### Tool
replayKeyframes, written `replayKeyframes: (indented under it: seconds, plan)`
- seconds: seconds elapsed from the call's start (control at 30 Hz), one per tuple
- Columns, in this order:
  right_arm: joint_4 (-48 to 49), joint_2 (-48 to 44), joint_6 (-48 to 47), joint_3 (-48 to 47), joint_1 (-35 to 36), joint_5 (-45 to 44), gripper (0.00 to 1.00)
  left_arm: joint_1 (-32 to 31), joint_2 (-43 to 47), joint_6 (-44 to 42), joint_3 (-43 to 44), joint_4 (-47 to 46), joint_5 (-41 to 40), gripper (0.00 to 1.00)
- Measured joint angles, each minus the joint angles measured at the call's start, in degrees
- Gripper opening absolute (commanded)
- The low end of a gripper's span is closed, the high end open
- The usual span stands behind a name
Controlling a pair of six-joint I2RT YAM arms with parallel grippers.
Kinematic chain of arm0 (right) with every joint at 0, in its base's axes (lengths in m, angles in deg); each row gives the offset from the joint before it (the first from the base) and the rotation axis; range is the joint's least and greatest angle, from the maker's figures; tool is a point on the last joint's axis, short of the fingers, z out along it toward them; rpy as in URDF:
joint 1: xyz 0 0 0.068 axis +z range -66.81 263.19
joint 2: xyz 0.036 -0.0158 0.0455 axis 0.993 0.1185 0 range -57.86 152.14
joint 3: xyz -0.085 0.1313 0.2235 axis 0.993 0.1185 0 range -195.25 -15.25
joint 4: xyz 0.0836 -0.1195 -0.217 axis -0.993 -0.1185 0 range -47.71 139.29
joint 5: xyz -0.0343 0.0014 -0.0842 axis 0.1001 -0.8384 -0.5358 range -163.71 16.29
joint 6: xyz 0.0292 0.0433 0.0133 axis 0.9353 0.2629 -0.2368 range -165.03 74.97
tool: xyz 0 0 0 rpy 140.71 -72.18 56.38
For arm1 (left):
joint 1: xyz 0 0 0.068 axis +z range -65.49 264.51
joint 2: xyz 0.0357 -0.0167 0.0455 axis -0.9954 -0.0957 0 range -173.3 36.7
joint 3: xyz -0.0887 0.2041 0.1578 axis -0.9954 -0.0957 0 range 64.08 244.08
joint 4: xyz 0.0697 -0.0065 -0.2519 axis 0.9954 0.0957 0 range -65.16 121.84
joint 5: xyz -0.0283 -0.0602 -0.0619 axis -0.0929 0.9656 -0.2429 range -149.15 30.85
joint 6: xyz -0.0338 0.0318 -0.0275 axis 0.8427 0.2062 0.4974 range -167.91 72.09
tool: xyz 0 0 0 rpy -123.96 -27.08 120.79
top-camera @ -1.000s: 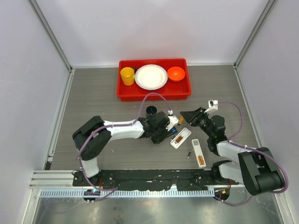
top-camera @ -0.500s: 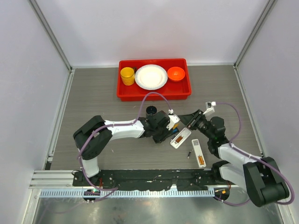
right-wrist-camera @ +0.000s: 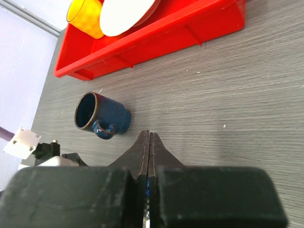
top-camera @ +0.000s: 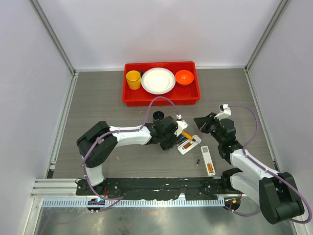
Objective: Unload the batteries from the remote control
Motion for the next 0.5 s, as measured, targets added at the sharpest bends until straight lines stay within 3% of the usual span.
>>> replayKeyframes:
  seconds: [0.17, 0.2, 0.23, 0.3, 0.5]
  plan:
    - [-1.60, 1.73, -1.49, -1.11, 0.00, -0.90, 0.06, 0.00, 0.00, 0.00, 0.00, 0.00, -0.02, 0.00]
    - [-2.64, 1.73, -2.08, -1.62, 0.00, -1.09, 0.13, 0.00, 0.00, 0.02, 0.00, -0.02, -0.02, 0.00]
    - [-3.39, 1.84, -2.56, -2.14, 0.00, -1.20, 0.36, 0.00, 0.00, 0.02, 0.00, -0.02, -0.02, 0.01]
    - [-6.01, 3.19, -4.37, -4.46, 0.00, -0.81, 0.50, 0.00, 0.00, 0.04, 0.00, -0.02, -0.04, 0.01]
    - [-13.62, 13.46, -11.26, -16.04, 0.07, 4.57, 0.70, 0.00, 0.00, 0.26, 0.00, -0.04, -0.09, 0.03]
